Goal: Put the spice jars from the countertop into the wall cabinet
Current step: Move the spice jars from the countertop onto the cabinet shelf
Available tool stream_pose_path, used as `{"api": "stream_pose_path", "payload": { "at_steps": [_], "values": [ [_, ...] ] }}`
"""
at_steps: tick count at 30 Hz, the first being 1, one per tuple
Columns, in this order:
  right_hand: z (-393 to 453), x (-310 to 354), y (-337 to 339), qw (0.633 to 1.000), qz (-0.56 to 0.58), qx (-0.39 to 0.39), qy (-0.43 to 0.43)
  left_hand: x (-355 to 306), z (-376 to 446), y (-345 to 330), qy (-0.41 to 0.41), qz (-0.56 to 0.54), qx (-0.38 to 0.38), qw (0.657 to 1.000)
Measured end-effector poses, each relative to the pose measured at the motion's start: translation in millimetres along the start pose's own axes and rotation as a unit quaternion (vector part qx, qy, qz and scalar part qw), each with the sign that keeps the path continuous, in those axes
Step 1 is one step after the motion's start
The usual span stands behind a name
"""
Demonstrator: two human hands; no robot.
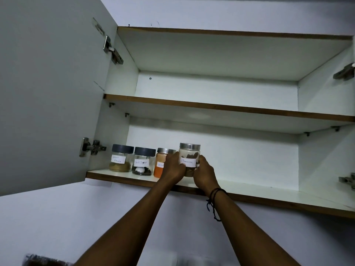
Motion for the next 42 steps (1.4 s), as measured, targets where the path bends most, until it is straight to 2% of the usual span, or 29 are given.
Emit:
{"api": "stream_pose_path", "payload": {
  "at_steps": [7, 12, 15, 19, 24, 30, 33, 38, 42],
  "values": [
    [26, -23, -17, 0.998, -0.017, 0.059, -0.03, 28, 20, -11, 0.008, 0.089, 0.035, 0.995],
    [35, -31, -23, 0.987, -0.01, 0.145, -0.068, 33, 28, -15, 0.019, 0.153, 0.07, 0.986],
    [38, -35, -25, 0.984, -0.016, 0.16, -0.08, 36, 28, -15, 0.018, 0.169, 0.072, 0.983],
    [34, -32, -24, 0.986, -0.005, 0.143, -0.084, 39, 22, -14, 0.011, 0.152, 0.029, 0.988],
    [11, -24, -5, 0.999, -0.001, 0.001, -0.044, 37, -3, -8, -0.03, 0.104, -0.039, 0.993],
    [-54, -22, 20, 0.995, 0.096, -0.038, -0.016, 27, -57, -12, -0.082, -0.011, -0.077, 0.994],
    [-87, -27, 29, 0.993, 0.115, -0.032, -0.016, 24, -89, -23, -0.072, -0.064, -0.045, 0.994],
    [-159, -43, 36, 0.998, 0.054, -0.019, -0.023, 50, -154, -55, 0.01, -0.127, 0.047, 0.991],
    [-244, -82, 22, 0.995, 0.053, -0.004, -0.081, 89, -229, -85, 0.077, -0.152, 0.109, 0.979]
  ]
}}
Point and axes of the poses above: each hand's wrist, its own z-axis towards the middle knuckle, its own y-axis out of the back of the hand, x = y × z, the point moved 2 cm from there along z, towards the middle knuckle, and after that the axes turned 3 degrees about y, right-handed, at the moved point
